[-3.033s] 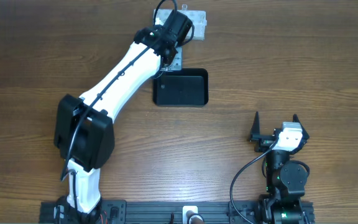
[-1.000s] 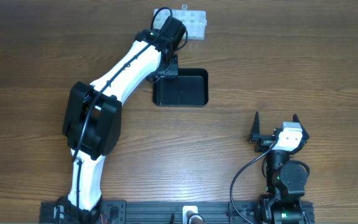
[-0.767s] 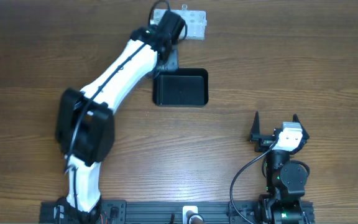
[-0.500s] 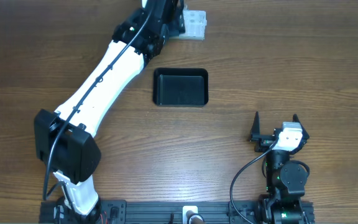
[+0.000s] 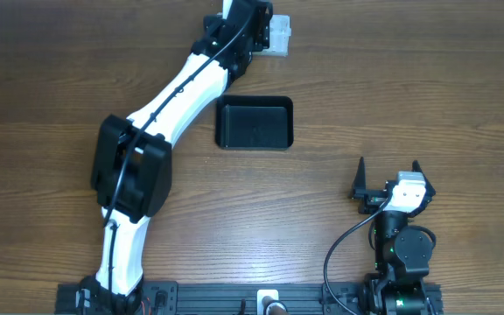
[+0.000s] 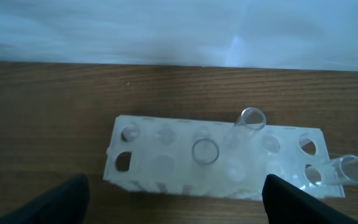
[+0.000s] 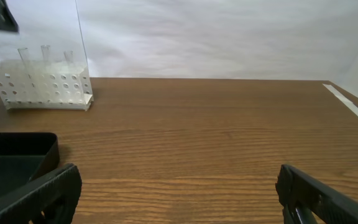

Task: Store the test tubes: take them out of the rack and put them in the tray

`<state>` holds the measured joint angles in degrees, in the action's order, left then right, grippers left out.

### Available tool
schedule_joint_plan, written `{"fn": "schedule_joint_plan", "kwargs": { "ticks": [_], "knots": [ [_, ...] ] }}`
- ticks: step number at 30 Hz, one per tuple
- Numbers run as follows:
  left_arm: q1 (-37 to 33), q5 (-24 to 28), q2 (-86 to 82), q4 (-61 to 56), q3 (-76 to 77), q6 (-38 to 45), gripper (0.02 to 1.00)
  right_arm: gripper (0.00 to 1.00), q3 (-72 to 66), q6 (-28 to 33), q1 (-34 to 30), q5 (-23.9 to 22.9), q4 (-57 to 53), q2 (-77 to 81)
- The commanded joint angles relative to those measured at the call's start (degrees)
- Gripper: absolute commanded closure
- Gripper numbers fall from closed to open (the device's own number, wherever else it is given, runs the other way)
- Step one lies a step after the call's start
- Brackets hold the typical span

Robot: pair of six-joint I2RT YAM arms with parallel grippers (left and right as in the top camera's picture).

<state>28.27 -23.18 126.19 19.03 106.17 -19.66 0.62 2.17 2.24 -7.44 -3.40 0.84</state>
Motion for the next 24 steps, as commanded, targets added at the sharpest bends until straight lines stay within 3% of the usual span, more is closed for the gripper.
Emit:
{"fn": "schedule_joint_plan", "kwargs": {
  "ticks": [1,12,24],
  "knots": [
    [-0.2,0.2,5.3,0.0,7.8,4.5,0.143,0.007,-0.3,0.2,0.3,0.3,-0.2,-0.4],
    [-1.3,2.0,8.9,-0.2,10.7,4.5,0.194,0.009,-0.3,0.2,0.3,0.3,-0.2,-0.4],
    [-1.6,3.2,10.8,-1.2,10.9,4.5,0.364,0.007,-0.3,0.2,0.3,0.3,-0.2,-0.4]
  ]
}}
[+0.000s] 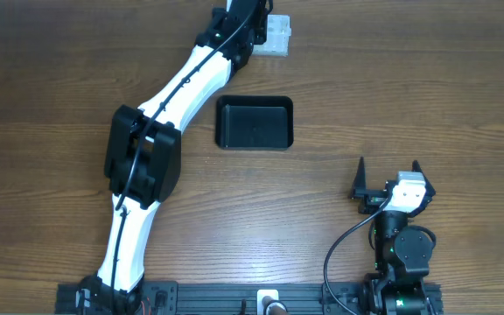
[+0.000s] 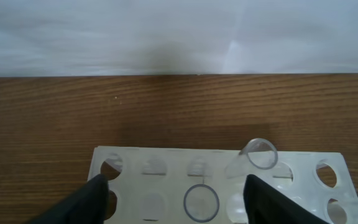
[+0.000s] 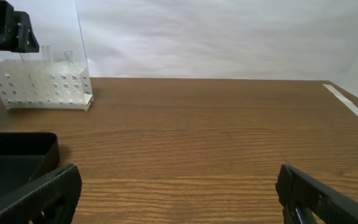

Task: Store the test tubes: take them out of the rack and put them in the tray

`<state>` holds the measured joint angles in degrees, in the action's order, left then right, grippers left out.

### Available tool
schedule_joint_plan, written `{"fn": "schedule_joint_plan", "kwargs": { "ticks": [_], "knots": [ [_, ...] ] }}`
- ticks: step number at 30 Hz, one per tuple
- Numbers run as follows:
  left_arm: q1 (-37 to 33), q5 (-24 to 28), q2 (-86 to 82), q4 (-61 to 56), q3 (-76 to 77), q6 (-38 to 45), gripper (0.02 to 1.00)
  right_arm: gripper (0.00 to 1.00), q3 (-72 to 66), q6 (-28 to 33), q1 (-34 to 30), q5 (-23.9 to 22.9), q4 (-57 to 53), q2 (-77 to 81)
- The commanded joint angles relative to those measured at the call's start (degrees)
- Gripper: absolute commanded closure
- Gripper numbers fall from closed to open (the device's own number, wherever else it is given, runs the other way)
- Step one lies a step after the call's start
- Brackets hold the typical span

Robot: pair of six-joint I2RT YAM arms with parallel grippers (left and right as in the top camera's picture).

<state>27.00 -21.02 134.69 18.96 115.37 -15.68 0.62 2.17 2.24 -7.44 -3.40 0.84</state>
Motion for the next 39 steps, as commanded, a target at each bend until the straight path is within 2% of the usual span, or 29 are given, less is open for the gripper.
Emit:
{"fn": "schedule_joint_plan", "kwargs": {
  "ticks": [1,13,23,32,39],
  "knots": [
    [-0.3,1.2,2.5,-1.4,1.7,0.5,0.380,0.009,-0.3,0.2,0.3,0.3,-0.2,-0.4],
    [-0.5,2.4,3.8,-2.3,2.1,0.5,0.577,0.009,-0.3,0.2,0.3,0.3,-0.2,-0.4],
    [-0.5,3.7,3.8,-2.7,2.1,0.5,0.831,0.007,-0.3,0.2,0.3,0.3,-0.2,-0.4],
    [-0.5,3.7,3.7,-2.7,2.1,0.5,0.899,0.007,-0.3,0.2,0.3,0.3,-0.2,-0.4],
    [-0.4,4.1,2.1,-2.4,2.1,0.5,0.904,0.007,-0.3,0.2,0.3,0.3,-0.2,-0.4]
  ]
}}
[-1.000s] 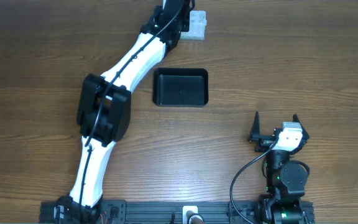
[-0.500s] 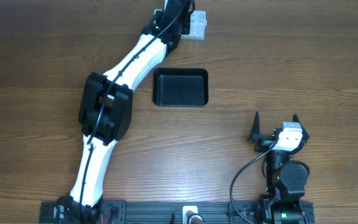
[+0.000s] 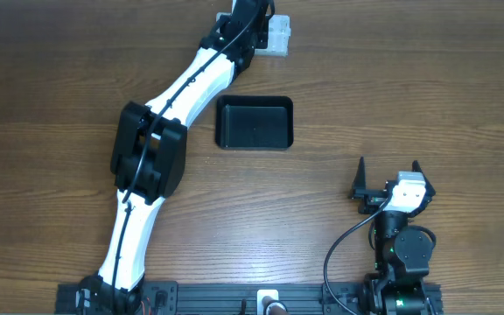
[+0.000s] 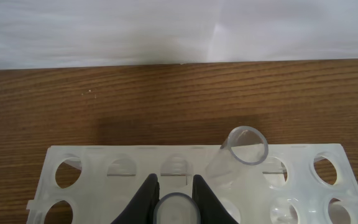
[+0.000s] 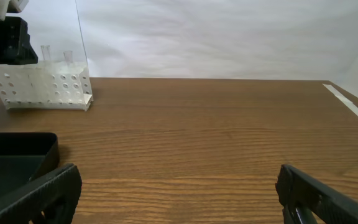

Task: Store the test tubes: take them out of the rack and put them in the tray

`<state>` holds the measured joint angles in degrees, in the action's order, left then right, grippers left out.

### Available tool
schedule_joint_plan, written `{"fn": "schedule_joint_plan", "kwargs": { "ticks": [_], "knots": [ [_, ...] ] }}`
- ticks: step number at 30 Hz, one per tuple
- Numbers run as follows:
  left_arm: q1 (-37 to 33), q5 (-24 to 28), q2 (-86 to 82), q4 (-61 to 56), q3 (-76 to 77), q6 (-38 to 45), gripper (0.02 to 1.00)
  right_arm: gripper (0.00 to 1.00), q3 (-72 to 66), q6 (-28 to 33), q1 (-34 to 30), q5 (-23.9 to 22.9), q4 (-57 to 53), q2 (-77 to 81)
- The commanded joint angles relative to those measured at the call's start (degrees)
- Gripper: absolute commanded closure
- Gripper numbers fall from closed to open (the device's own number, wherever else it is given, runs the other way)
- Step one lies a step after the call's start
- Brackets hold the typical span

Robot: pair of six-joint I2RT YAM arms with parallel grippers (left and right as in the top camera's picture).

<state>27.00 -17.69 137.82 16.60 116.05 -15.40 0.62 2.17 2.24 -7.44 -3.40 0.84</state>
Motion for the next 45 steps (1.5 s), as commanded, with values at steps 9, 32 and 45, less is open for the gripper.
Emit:
{"fn": "schedule_joint_plan", "kwargs": {
  "ticks": [9,32,45],
  "knots": [
    [-0.1,0.7,-12.1,2.6,1.4,0.2,0.906,0.009,-0.3,0.2,0.3,0.3,-0.2,-0.4],
    [6.3,1.6,-23.4,39.0,-6.6,-19.9,0.967,0.007,-0.3,0.2,0.3,0.3,-0.2,-0.4],
    [6.3,6.1,-13.6,38.3,-8.5,-19.8,0.974,0.009,-0.3,0.2,0.3,0.3,-0.2,-0.4]
  ]
}}
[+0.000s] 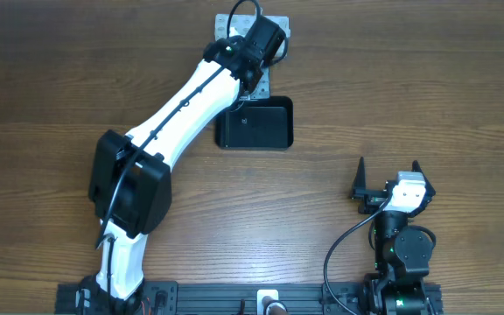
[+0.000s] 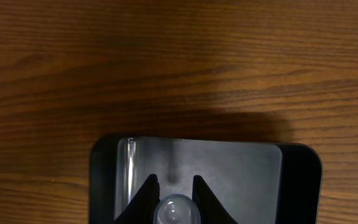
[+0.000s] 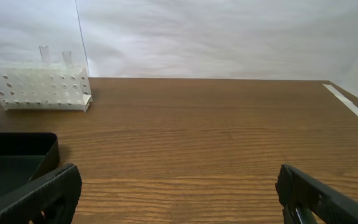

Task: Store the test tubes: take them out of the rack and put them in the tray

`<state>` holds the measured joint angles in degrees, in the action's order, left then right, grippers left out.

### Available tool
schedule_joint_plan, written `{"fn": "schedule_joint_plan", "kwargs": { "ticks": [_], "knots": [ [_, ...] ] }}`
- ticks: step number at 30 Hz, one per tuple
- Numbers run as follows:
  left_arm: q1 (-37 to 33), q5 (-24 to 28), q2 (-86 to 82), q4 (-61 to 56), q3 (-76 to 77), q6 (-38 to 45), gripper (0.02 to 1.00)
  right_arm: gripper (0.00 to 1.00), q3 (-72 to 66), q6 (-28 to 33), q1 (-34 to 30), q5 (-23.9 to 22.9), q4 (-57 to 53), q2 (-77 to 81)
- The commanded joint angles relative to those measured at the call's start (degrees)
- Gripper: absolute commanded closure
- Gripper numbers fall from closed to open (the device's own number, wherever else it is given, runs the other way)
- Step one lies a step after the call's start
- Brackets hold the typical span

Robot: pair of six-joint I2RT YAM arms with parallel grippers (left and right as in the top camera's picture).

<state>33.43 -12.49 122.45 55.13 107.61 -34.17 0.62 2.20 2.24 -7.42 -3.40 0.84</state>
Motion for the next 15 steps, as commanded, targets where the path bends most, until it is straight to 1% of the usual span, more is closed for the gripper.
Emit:
{"fn": "schedule_joint_plan", "kwargs": {
  "ticks": [1,15],
  "knots": [
    [-0.2,0.7,2.1,-0.2,-0.1,-1.0,0.974,0.009,-0.3,0.2,0.3,0.3,-0.2,-0.4],
    [-0.8,0.0,6.4,0.6,-0.1,-0.6,0.972,0.007,-0.3,0.2,0.3,0.3,-0.2,-0.4]
  ]
}}
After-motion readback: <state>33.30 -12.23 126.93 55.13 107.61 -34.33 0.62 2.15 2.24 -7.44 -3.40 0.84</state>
